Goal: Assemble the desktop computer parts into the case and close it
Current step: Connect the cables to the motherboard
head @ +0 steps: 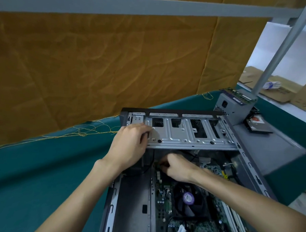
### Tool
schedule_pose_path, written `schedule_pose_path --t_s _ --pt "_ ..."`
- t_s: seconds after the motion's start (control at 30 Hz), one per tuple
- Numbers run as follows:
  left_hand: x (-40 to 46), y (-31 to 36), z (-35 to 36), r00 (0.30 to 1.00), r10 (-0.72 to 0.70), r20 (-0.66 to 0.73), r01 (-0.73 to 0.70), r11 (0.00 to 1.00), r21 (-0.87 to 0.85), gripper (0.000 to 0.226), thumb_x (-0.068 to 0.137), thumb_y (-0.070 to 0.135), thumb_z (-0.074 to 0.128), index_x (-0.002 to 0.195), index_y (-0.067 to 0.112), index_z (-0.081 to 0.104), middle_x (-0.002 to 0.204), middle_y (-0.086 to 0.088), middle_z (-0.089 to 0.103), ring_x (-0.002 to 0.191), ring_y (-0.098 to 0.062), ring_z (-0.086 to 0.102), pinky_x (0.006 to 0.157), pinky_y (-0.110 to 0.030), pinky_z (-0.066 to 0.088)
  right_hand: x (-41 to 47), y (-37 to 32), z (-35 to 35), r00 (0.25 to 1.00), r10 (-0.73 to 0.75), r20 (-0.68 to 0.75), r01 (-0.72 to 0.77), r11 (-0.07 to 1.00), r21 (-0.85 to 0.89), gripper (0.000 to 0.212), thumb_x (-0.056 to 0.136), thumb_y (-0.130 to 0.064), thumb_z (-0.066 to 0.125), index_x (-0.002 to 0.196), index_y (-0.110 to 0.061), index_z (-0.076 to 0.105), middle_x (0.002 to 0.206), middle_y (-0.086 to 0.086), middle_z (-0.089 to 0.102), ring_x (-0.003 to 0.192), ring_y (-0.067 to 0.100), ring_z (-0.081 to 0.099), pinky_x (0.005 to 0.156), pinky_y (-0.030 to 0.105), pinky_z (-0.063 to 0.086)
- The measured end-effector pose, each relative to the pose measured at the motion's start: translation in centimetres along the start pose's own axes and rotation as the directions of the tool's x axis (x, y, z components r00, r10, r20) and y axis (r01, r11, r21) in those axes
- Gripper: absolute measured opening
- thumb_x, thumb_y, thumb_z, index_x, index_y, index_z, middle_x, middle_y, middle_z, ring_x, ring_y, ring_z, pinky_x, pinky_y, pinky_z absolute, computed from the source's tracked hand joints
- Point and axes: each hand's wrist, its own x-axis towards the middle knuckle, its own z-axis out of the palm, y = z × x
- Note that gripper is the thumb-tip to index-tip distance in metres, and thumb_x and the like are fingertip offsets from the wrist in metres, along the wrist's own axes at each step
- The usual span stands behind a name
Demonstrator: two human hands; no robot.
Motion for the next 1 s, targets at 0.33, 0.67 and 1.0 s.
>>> schedule_pose_path --t_s 0.33,0.67,1.0 --pt "0.0 -0.5 0.1 0.998 0.014 -0.054 -0.018 0.998 -0.064 0.028 0.093 0.006 0.06 0.115 0.009 0.077 0.128 -0.003 0.071 0.123 -0.018 0.063 0.108 -0.028 0.044 0.5 -0.4 0.2 1.0 -0.018 0.008 0.018 0.997 -0.078 0.013 0.098 -0.026 0.059 0.093 -0.017 0.069 0.09 0.003 0.073 0.081 0.022 0.069 0.071 0.032 0.056" --pt "-0.2 -0.4 0.2 0.997 0.026 -0.067 -0.029 0.998 -0.051 0.026 0.091 0.004 0.06 0.109 0.008 0.078 0.122 -0.002 0.073 0.118 -0.019 0.066 0.103 -0.031 0.05 0.5 -1.8 0.1 0.999 -0.015 0.039 0.027 0.947 -0.32 0.008 0.089 -0.008 0.056 0.091 -0.006 0.063 0.092 0.015 0.067 0.087 0.036 0.067 0.068 0.034 0.052" --pt "-0.2 -0.4 0.3 0.997 0.02 -0.074 -0.023 0.999 -0.047 0.026 0.09 0.004 0.06 0.107 0.009 0.078 0.122 -0.001 0.073 0.119 -0.016 0.064 0.102 -0.028 0.048 0.4 -2.1 0.2 0.999 -0.04 0.022 0.045 0.925 -0.378 0.009 0.088 -0.008 0.056 0.092 -0.009 0.064 0.092 0.016 0.066 0.089 0.037 0.068 0.067 0.033 0.051"
